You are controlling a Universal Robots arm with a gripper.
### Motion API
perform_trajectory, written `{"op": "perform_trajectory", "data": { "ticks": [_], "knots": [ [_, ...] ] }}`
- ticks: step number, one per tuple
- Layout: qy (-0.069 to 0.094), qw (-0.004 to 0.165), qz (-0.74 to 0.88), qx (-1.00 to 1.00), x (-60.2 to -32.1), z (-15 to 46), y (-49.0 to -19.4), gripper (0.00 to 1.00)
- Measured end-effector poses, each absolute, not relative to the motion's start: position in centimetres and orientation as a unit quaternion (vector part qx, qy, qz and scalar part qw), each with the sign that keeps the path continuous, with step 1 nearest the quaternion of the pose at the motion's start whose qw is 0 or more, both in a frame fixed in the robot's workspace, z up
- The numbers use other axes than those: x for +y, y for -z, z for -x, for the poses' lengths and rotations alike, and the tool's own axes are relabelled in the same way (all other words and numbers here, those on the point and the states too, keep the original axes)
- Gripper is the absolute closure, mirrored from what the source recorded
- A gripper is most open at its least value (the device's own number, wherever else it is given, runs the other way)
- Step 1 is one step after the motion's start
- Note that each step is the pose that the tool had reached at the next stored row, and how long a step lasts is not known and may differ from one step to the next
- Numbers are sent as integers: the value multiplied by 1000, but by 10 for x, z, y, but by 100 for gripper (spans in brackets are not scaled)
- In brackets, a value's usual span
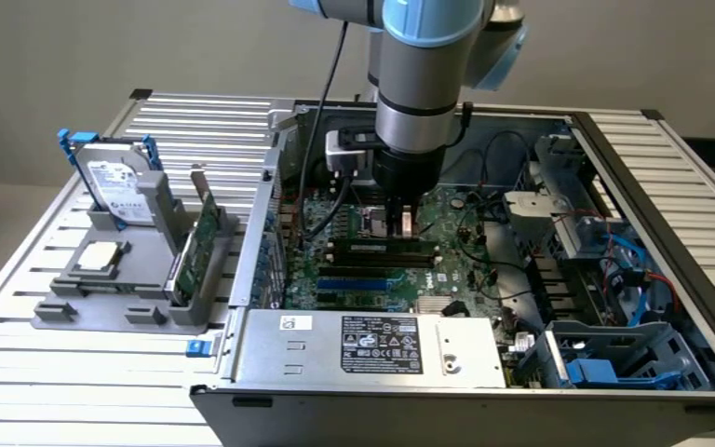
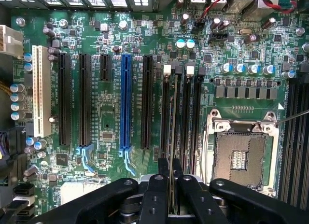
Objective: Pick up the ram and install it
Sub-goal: 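Insert the ram into the slot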
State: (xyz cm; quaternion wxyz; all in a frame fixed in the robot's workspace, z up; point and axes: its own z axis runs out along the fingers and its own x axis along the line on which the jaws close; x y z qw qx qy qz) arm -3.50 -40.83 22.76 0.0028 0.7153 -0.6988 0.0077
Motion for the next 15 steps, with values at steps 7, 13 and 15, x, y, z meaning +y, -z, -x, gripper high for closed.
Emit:
{"op": "perform_trajectory", "data": {
  "ticks": [7,13,15],
  "knots": [
    [-9,4,-716,-698,-410,35,-228,86],
    [-10,5,-716,-698,-411,35,-228,86],
    [-10,5,-716,-698,-411,35,-227,86]
  ]
}}
